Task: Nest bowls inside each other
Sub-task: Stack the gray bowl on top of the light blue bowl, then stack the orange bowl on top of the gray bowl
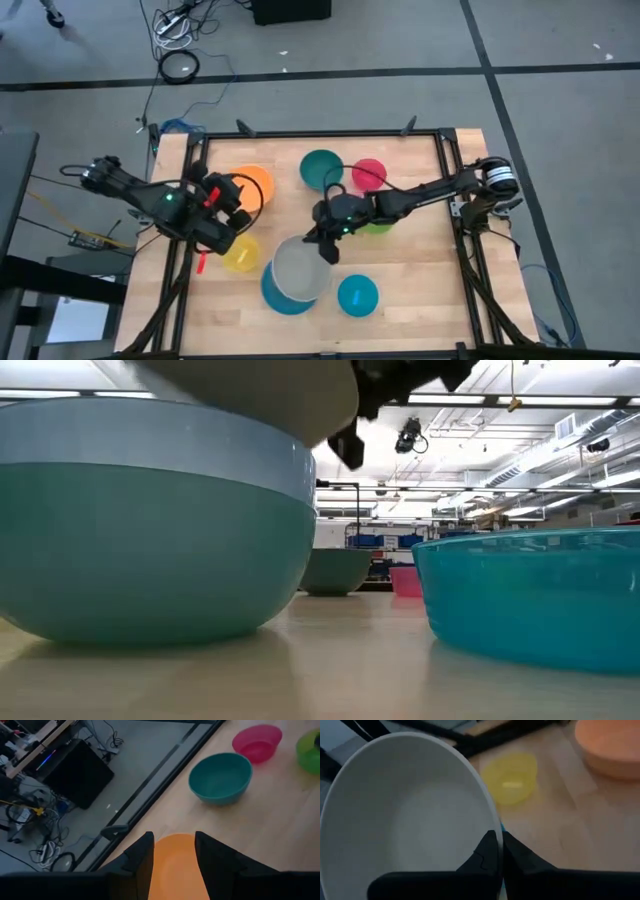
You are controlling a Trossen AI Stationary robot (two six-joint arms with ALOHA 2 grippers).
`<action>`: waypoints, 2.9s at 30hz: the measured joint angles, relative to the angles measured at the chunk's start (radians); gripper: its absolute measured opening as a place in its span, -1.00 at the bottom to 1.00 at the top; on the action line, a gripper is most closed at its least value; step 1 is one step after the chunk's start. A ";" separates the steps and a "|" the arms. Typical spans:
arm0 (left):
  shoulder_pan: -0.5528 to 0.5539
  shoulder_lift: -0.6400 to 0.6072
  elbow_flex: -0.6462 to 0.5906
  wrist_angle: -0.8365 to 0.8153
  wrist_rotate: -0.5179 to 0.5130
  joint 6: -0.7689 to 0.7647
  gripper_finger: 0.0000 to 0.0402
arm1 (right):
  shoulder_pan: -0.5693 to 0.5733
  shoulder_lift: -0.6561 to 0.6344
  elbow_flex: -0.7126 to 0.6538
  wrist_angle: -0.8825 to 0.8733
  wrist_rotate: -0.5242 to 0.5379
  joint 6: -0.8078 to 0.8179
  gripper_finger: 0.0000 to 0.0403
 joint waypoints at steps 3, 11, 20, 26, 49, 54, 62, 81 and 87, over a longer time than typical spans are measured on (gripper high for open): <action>0.000 -0.031 0.000 0.002 -0.006 0.000 -0.24 | -0.001 0.037 0.000 0.002 -0.031 0.027 -0.85; 0.000 -0.066 0.000 0.012 -0.015 0.003 -0.24 | -0.002 0.057 0.000 0.005 -0.069 0.061 -0.37; 0.000 -0.063 -0.026 0.063 0.226 0.213 -0.24 | 0.018 -0.196 0.000 -0.177 0.070 -0.144 -0.29; 0.043 -0.063 -0.159 0.118 0.231 0.347 -0.24 | 0.130 -0.430 0.000 -0.386 0.417 -0.288 -0.32; 0.496 -0.062 -0.500 0.447 0.789 1.088 -0.24 | 0.313 -0.477 0.001 -0.614 0.801 -0.197 -0.32; 0.571 -0.062 -0.500 0.451 0.833 1.143 -0.24 | 0.300 -0.457 0.000 -0.613 0.793 -0.195 -0.32; 0.635 -0.027 -0.499 0.508 0.911 1.200 -0.24 | 0.292 -0.457 0.000 -0.612 0.774 -0.176 -0.32; 0.689 0.161 -0.530 0.633 0.946 1.233 -0.84 | 0.292 -0.457 0.000 -0.636 0.767 -0.151 -0.34; 0.672 0.112 -0.431 0.607 0.887 1.235 -0.96 | 0.281 -0.457 0.000 -0.642 0.766 -0.156 -0.34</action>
